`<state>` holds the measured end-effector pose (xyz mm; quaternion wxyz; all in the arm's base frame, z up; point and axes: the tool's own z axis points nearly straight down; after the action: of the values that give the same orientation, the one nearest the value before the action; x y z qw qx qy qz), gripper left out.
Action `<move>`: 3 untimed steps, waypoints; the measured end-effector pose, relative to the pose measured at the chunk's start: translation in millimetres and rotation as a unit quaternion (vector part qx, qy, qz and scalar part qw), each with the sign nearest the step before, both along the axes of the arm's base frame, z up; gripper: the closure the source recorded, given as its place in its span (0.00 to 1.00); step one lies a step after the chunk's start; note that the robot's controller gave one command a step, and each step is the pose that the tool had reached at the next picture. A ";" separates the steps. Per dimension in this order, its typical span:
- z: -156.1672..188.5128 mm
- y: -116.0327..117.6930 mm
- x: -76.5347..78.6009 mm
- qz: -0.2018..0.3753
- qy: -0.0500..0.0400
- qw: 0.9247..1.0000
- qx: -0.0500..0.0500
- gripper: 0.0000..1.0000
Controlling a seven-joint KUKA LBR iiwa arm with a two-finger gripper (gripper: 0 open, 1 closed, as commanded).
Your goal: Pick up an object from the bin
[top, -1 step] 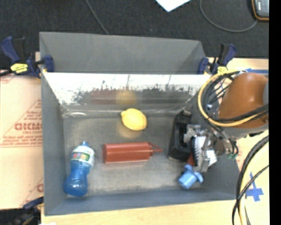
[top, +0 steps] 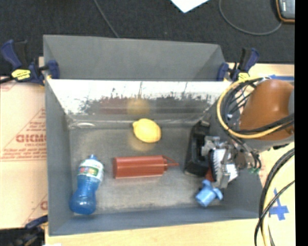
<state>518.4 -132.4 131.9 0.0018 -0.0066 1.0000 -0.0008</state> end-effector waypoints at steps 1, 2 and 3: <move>-36.3 29.5 -4.5 -0.055 -0.003 0.998 -0.001 0.00; -54.5 60.5 -11.4 -0.050 -0.020 0.999 -0.003 1.00; -54.5 60.4 -11.4 -0.049 -0.020 0.999 -0.003 1.00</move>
Offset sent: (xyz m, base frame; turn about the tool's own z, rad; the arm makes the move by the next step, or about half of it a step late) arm -0.0211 0.0644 -0.0619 0.0973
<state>507.0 -71.9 77.4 0.0222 0.0429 0.9988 -0.0041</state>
